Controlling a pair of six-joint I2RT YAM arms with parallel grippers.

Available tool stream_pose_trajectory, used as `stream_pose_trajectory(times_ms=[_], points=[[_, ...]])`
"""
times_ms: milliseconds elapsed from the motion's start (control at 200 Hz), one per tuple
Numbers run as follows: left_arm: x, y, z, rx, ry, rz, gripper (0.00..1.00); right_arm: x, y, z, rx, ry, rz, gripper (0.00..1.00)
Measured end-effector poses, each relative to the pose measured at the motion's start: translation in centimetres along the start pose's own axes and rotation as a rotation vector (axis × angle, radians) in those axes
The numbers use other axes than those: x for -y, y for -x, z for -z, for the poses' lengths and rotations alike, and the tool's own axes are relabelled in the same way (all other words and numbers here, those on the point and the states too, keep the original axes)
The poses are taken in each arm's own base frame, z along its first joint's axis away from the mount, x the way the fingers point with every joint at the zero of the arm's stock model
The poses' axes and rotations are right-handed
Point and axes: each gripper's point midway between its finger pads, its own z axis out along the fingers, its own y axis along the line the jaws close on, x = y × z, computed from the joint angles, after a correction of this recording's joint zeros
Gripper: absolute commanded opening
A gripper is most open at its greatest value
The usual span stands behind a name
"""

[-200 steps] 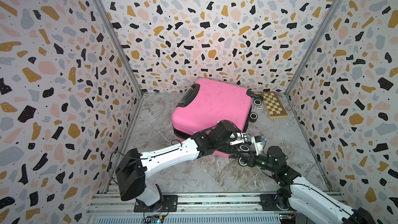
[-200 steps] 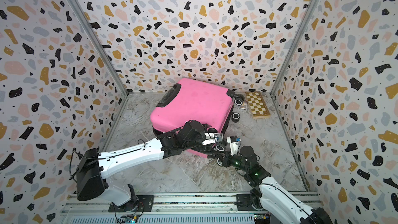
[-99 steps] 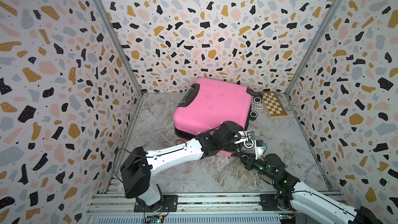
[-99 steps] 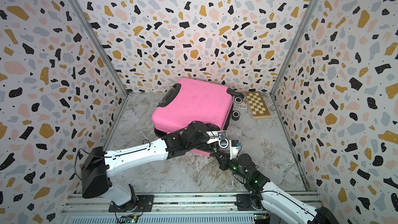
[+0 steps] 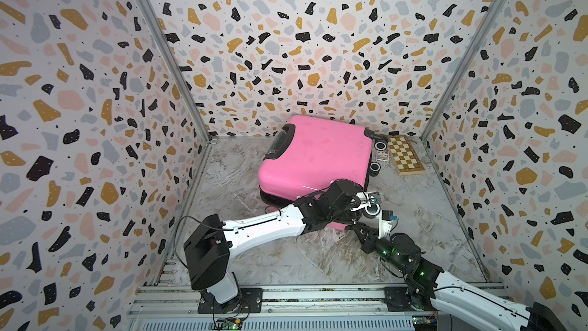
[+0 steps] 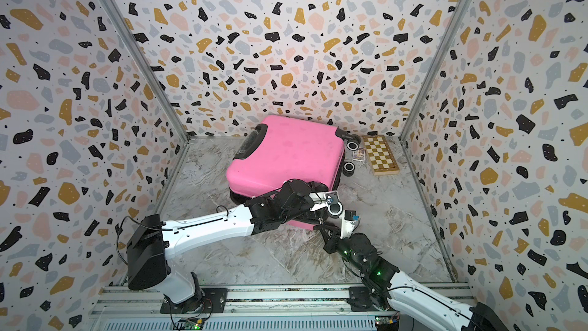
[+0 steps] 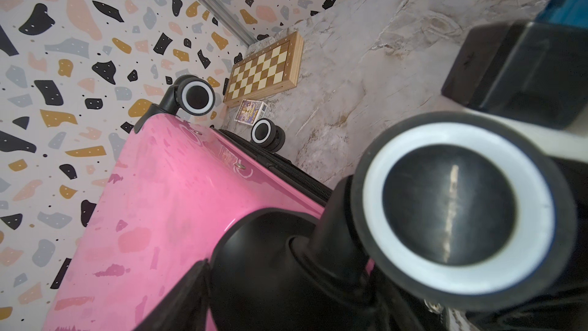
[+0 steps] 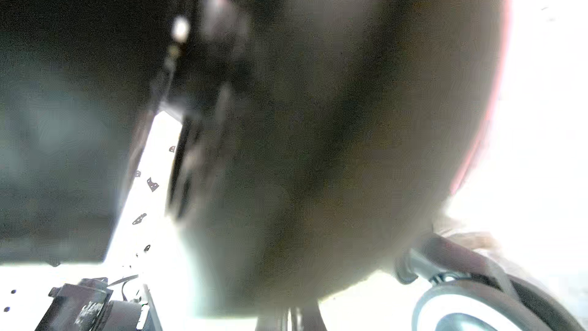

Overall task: Close the suitcase zippers
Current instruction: Zip the zipper on the suitcase.

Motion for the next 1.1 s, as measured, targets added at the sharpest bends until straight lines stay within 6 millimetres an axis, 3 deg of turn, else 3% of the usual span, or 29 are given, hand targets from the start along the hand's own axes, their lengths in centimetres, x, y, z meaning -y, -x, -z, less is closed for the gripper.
stream_pose_trajectory(times_ms=[235,395,486,606,741,841,946,1101], points=[[-0.1,-0.1,0.0,-0.019,0.012,0.002,0.38,0.0,-0.3,-0.1,0.014,-0.026,0.037,0.0],[-0.2,-0.1,0.1,-0.027,0.01,0.006,0.38,0.0,-0.3,-0.1,0.024,-0.041,0.071,0.0],[-0.2,-0.1,0.1,-0.028,0.011,0.007,0.5,0.1,-0.3,0.0,0.027,-0.052,0.097,0.0],[-0.2,-0.1,0.2,-0.027,0.008,0.009,0.81,0.1,-0.2,0.2,0.024,-0.081,0.136,0.0],[-0.6,-0.5,0.7,-0.032,0.002,0.059,0.93,-0.3,-0.3,0.6,0.0,-0.091,0.186,0.0],[-0.3,-1.0,2.3,-0.034,-0.041,0.084,0.97,-1.2,-0.8,1.0,-0.03,-0.051,0.218,0.0],[-0.1,-1.3,5.3,-0.034,-0.098,0.111,0.99,-2.1,-1.4,1.4,-0.06,0.0,0.229,0.0],[-3.5,-0.5,10.5,0.021,-0.039,0.199,1.0,-1.8,-1.6,1.4,-0.078,-0.003,0.233,0.0]])
